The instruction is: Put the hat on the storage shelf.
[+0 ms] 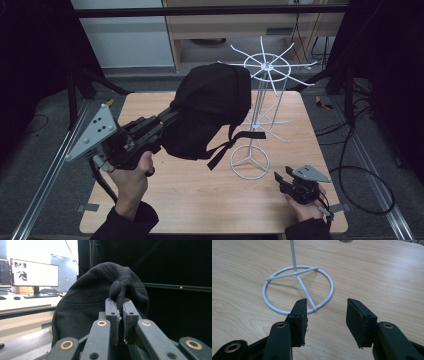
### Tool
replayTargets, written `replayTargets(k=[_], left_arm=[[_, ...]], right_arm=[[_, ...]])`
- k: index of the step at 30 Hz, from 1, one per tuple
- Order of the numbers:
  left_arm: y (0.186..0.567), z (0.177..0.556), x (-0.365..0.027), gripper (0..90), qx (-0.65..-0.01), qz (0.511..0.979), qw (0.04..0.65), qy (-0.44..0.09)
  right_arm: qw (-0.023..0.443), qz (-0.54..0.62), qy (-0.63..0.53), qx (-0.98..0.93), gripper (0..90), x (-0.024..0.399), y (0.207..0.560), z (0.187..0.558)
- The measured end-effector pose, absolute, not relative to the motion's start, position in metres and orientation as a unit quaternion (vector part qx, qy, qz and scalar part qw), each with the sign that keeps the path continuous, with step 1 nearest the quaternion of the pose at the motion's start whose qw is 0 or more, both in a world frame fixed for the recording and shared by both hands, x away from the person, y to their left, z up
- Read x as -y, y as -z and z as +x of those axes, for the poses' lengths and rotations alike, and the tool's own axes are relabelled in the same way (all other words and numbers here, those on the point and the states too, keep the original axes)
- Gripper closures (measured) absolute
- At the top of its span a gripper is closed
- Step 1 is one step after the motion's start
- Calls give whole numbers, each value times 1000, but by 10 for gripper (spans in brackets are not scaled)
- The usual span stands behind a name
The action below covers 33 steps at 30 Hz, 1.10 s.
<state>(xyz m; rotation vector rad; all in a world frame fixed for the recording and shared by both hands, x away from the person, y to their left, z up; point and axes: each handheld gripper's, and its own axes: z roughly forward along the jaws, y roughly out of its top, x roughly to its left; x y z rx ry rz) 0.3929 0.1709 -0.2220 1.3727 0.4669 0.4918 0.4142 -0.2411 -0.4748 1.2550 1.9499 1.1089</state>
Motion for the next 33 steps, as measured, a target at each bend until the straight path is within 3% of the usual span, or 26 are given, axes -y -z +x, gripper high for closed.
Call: replayTargets(k=[16,33], left_arm=[[253,418,-154,826,-230,660,688,-195],[283,427,-139,719,-239,694,655,-182]], right_arm=[[280,467,-411,-731,511,240,476,414],[281,467,-408,-733,495,240,476,415]])
